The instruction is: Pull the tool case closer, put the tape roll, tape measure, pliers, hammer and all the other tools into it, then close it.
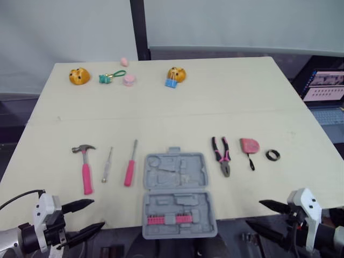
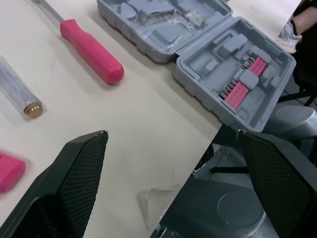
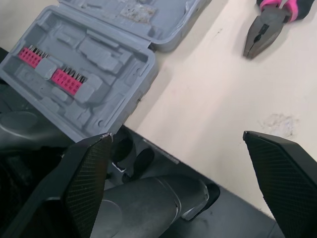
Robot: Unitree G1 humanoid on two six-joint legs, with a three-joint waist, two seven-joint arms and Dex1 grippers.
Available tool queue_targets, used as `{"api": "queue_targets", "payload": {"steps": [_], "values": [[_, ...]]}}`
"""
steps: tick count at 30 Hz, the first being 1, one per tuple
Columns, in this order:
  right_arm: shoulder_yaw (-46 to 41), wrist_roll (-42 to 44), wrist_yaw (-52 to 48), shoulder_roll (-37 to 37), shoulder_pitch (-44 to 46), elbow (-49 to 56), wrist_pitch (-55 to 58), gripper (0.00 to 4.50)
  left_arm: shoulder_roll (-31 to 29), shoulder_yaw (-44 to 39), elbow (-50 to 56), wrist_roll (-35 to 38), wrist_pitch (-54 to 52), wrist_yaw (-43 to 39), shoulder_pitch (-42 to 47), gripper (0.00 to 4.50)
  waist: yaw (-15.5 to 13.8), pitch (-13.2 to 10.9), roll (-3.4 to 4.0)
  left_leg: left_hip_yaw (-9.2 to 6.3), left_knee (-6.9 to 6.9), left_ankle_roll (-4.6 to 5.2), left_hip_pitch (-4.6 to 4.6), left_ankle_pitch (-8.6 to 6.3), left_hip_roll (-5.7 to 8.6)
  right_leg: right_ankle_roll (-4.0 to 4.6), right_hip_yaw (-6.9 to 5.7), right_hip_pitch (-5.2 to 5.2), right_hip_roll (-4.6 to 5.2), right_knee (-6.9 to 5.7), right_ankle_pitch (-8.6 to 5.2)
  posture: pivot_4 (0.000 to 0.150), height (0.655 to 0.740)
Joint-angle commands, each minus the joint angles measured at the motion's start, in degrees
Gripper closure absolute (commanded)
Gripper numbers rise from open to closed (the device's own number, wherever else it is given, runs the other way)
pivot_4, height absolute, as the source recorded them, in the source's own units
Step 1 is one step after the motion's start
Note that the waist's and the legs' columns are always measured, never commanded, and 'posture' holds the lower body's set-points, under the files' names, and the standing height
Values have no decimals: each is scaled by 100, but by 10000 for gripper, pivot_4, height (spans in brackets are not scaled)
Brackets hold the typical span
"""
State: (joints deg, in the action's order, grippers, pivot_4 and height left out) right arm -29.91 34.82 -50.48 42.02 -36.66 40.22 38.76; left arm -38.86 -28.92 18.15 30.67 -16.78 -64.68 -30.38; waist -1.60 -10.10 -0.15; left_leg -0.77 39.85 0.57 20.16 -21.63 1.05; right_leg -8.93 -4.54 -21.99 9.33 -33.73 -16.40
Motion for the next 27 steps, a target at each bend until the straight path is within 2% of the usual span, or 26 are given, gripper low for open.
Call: {"api": "queue_targets", "payload": {"steps": [1, 7, 18, 22, 27], "values": [[-256, 73, 127, 38, 65, 99, 16, 339, -133, 88, 445, 349, -110, -29, 261, 283, -5, 0, 0, -2, 3, 0, 1, 0, 0, 0, 0, 0, 0, -2, 0, 1500, 7400], [-285, 92, 692, -159, 476, 64, 214, 339, -396, 515, 907, 609, -220, -177, 873, 283, 16, 3, 11, -1, 4, -3, 0, -2, 0, -1, 0, 1, -2, -11, 0, 1500, 7400], [-457, 55, 1565, -604, 717, 183, 400, 339, -425, 1320, 1143, 872, -433, -1, 2243, 283, 21, 2, 17, 1, 9, -4, 0, -2, 1, -3, 2, 3, -6, -14, 2, 1500, 7400], [-677, 113, 1437, -170, 858, 21, 682, 339, -421, 1549, 1143, 887, -557, 78, 2616, 283, 21, 1, 20, 3, 10, -4, 0, -2, 1, -4, 3, 3, -6, -14, 2, 1500, 7400], [-740, 194, 1171, 840, 1387, -610, 1341, 339, -410, 1766, 1089, 797, -589, 99, 2849, 283, 30, 1, 22, 6, 9, -3, 0, -1, -1, -5, 3, 3, -10, -11, 3, 1500, 7400]]}}
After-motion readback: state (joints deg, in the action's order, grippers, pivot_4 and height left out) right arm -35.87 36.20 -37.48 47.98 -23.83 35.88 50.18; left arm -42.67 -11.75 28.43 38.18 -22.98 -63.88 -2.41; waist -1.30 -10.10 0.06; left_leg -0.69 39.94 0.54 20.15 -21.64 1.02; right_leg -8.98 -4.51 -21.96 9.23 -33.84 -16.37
